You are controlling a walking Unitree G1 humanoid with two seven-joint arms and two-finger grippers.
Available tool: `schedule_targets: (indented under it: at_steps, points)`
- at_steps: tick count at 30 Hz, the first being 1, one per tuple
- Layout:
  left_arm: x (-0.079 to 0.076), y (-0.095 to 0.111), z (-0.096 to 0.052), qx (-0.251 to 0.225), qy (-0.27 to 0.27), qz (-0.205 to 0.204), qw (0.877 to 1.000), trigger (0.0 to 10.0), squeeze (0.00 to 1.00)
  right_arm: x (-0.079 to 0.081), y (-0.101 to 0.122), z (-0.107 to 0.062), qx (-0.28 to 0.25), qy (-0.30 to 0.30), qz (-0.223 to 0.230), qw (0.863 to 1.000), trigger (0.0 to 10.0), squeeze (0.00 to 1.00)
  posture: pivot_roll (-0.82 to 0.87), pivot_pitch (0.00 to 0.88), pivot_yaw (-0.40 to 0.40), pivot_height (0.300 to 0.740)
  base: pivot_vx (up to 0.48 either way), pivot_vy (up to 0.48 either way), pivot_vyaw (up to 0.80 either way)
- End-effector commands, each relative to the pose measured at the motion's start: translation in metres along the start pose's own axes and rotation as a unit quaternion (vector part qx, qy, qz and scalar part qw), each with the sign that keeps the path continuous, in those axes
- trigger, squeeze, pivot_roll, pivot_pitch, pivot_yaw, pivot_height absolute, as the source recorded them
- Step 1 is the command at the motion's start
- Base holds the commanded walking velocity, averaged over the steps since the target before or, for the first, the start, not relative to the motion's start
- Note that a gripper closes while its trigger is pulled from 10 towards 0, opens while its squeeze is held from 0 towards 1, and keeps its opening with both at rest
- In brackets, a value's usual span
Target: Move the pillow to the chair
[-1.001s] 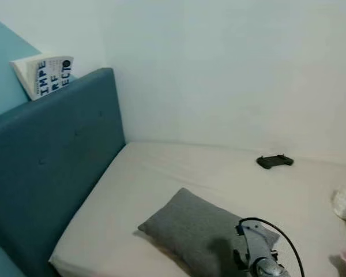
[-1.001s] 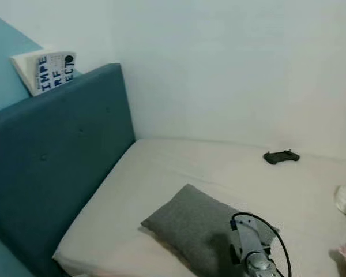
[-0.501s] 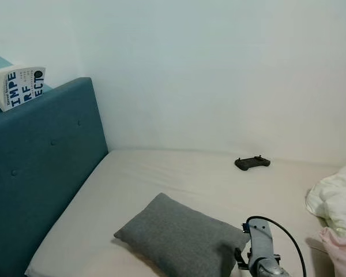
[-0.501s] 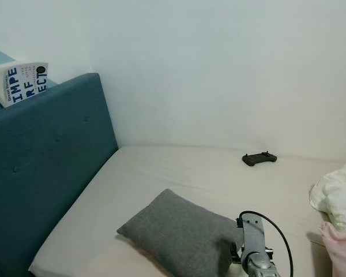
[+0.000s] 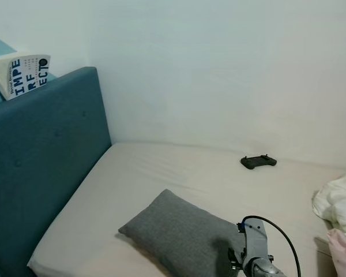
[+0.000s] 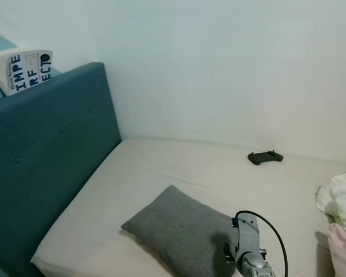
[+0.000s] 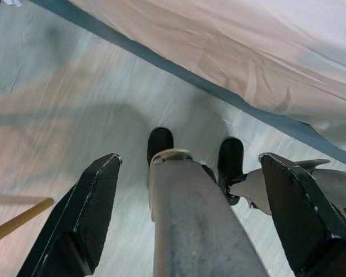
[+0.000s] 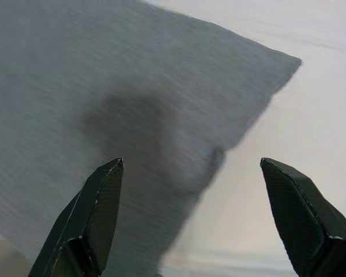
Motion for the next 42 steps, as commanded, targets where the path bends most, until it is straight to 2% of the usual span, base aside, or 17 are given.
schedule_targets:
  at_steps: [1, 3, 6, 7, 13, 19, 23, 30, 32, 34, 42]
  points:
    - [0.006, -0.005, -0.001, 0.005, 0.007, 0.005, 1.000, 10.0, 0.00, -0.003, -0.001, 0.000, 0.006, -0.005, 0.032, 0.999, 10.0, 0.00, -0.10, 0.000, -0.012, 0.695, 0.000, 0.000, 0.00]
    - [0.006, -0.005, -0.002, 0.006, 0.008, 0.008, 1.000, 10.0, 0.00, -0.005, 0.000, 0.000, 0.004, -0.007, 0.045, 0.999, 10.0, 0.00, -0.10, 0.000, -0.011, 0.690, 0.000, 0.000, 0.00]
    - [0.008, -0.006, -0.002, 0.006, 0.012, 0.011, 1.000, 10.0, 0.00, -0.013, 0.007, -0.001, -0.009, -0.011, 0.159, 0.987, 10.0, 0.00, -0.10, 0.000, -0.010, 0.675, 0.000, 0.000, 0.00]
    - [0.008, -0.006, -0.002, 0.005, 0.013, 0.010, 1.000, 10.0, 0.00, -0.015, 0.008, -0.001, -0.012, -0.010, 0.180, 0.984, 10.0, 0.00, -0.10, 0.000, -0.009, 0.670, 0.000, 0.000, 0.00]
    - [0.013, -0.006, -0.002, 0.006, 0.024, 0.011, 1.000, 10.0, 0.00, -0.019, 0.008, -0.001, -0.013, -0.017, 0.187, 0.982, 10.0, 0.00, -0.10, 0.000, -0.008, 0.655, 0.000, 0.000, 0.00]
    - [0.027, -0.006, -0.004, 0.012, 0.060, 0.017, 0.998, 10.0, 0.00, -0.026, 0.001, -0.003, -0.007, -0.032, 0.194, 0.980, 10.0, 0.00, -0.10, 0.000, -0.011, 0.635, 0.000, 0.000, 0.00]
    - [0.036, -0.001, -0.005, -0.002, 0.078, -0.014, 0.997, 10.0, 0.00, -0.020, -0.004, -0.003, -0.004, -0.013, 0.202, 0.979, 10.0, 0.00, -0.09, 0.010, -0.008, 0.615, 0.000, 0.000, 0.00]
    - [0.036, 0.000, -0.005, -0.005, 0.073, -0.007, 0.997, 10.0, 0.00, -0.014, -0.005, -0.002, -0.007, 0.007, 0.218, 0.976, 10.0, 0.00, -0.09, 0.007, -0.001, 0.605, 0.000, 0.000, 0.00]
    - [0.042, 0.014, -0.004, -0.022, 0.079, -0.001, 0.997, 10.0, 0.00, -0.001, 0.013, -0.002, -0.036, 0.051, 0.254, 0.965, 10.0, 0.00, -0.08, 0.005, 0.009, 0.590, 0.000, 0.000, 0.00]
    - [0.043, 0.017, -0.004, -0.027, 0.081, 0.001, 0.996, 10.0, 0.00, -0.001, 0.019, -0.002, -0.047, 0.062, 0.265, 0.961, 10.0, 0.00, -0.08, 0.010, 0.010, 0.580, 0.000, 0.000, 0.00]
    - [0.047, 0.009, -0.006, -0.018, 0.085, 0.007, 0.996, 10.0, 0.00, -0.003, 0.028, -0.005, -0.066, 0.105, 0.286, 0.950, 10.0, 0.00, -0.07, 0.018, 0.022, 0.550, 0.000, 0.000, 0.00]
Point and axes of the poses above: a point about 5 cm out from each wrist's last joint towards the gripper, its own z axis pointing out of the wrist towards the gripper, its own y axis along the axis of the wrist's last joint, x = y × z, the point moved 5 cm from there along z, pointing out of the wrist towards the gripper, and after that the axes turned 13 degrees about z, right-handed, at the moved point
